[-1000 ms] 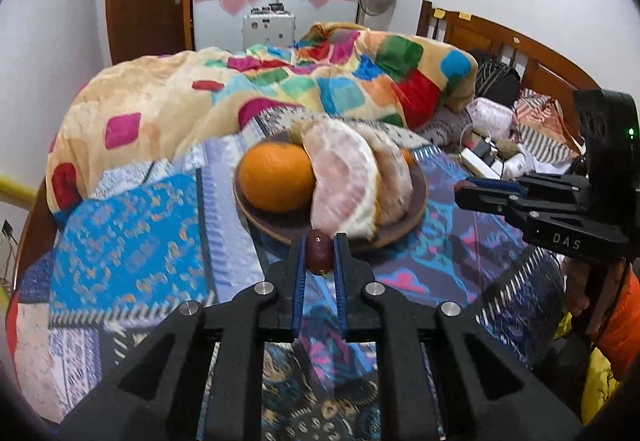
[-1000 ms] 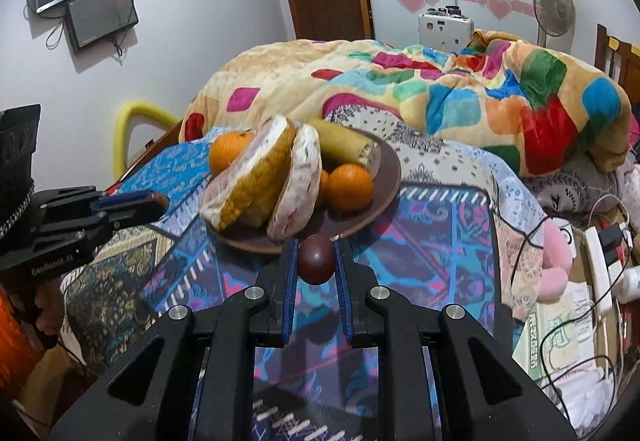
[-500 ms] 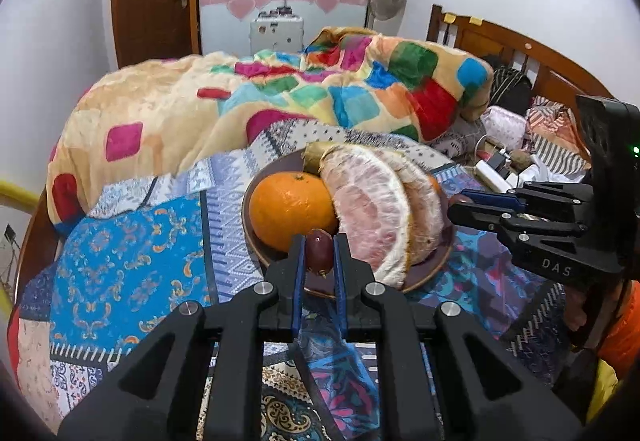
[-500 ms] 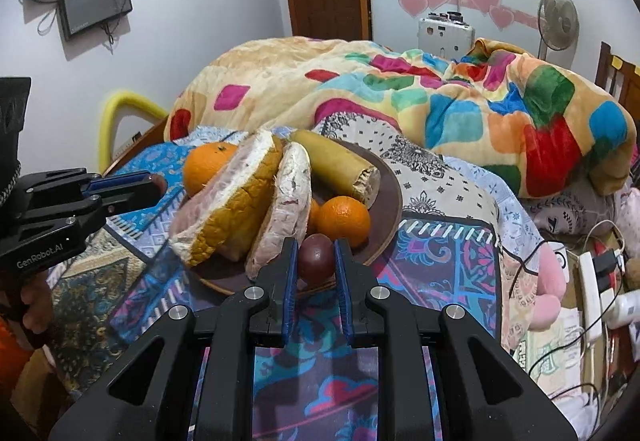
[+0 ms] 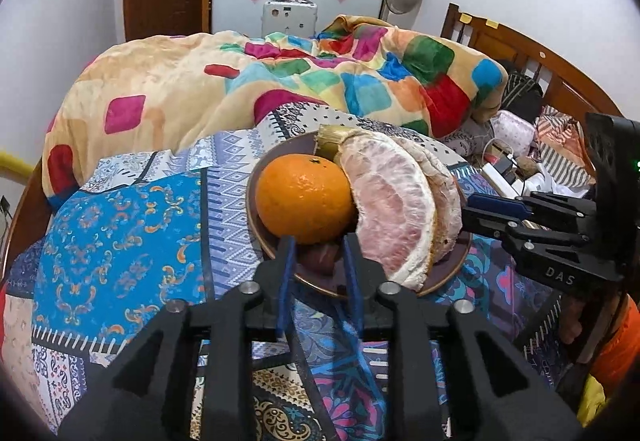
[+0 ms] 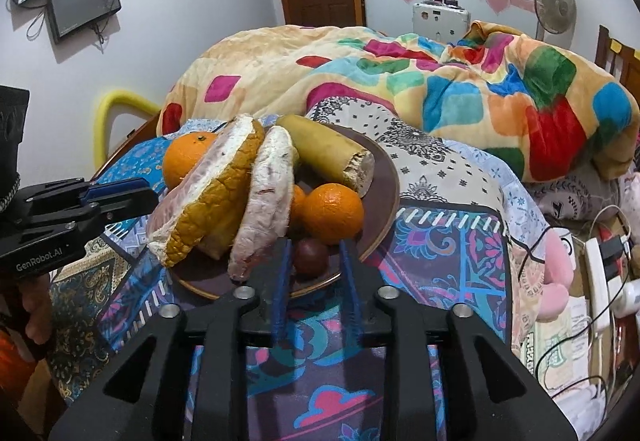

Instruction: Organize fruits

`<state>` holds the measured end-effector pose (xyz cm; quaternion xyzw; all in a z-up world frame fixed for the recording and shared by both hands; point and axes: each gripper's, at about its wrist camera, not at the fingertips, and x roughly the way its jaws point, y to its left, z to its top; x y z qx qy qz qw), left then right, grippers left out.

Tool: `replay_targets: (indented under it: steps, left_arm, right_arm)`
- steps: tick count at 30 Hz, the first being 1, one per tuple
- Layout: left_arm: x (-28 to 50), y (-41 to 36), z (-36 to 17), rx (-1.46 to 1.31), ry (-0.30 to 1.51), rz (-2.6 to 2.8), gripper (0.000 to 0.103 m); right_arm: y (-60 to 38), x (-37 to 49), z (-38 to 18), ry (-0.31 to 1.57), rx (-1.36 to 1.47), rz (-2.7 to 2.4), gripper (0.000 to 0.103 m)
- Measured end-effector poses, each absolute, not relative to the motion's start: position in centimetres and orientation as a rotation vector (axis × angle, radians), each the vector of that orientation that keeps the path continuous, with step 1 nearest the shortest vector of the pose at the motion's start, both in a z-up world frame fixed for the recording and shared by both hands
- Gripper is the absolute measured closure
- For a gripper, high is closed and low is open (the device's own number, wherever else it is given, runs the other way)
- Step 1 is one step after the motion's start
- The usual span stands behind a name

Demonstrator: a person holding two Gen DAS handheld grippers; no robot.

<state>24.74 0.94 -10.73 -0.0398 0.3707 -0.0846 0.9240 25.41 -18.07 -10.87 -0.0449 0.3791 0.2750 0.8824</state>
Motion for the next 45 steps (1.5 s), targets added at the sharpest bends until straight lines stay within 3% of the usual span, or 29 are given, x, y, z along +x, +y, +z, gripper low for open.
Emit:
replay_targets:
  steps: [3,13,25,28,31,37,41,45]
  left_arm:
    - [24.6,1.4,-10.5,-0.113,0.756,-0.183,0.067]
    - [17.9,1.3,-4.9,-0.077,0.544,-0.106,0.066]
    - [2.9,-1.2,3.1,-0.035,0.195,-0.059,0.04]
    - [-0.1,-1.3,3.9,-0.055,0.158,-0.061,0.038]
    - [-2.2,-1.3,4.5,-0.053,0.131,-0.056,0.033]
    - [-4.9,-1.4,5.4,-0.065,0.099,-0.05,0.012]
    - [-6.2,-1.6,5.6,-0.049,0.071,-0.029,0.003]
    - [-6.7,-1.7,5.6,-0.046,0.067,-0.025,0.0]
  right_arm:
    - [-18.6,25.4,-10.7,0.789,-0.074,0.57,0.06]
    - [-21.4,19.6,-4.3,0.61,-0.038,0.527,0.06]
    - [-22.8,5.2,5.0,0.247,0.013,0.54,0.056]
    - [-22.4,2.2,5.8,0.165,-0.003,0.501,0.047]
    - [-21.5,-0.1,6.2,0.102,-0.032,0.473,0.028]
    - [-21.3,-1.9,6.4,0.056,0.003,0.446,0.0]
    - [-21.1,-2.3,6.3,0.065,-0.017,0.442,0.0]
    - [-20.8,-2.6,6.4,0.066,-0.022,0.436,0.0]
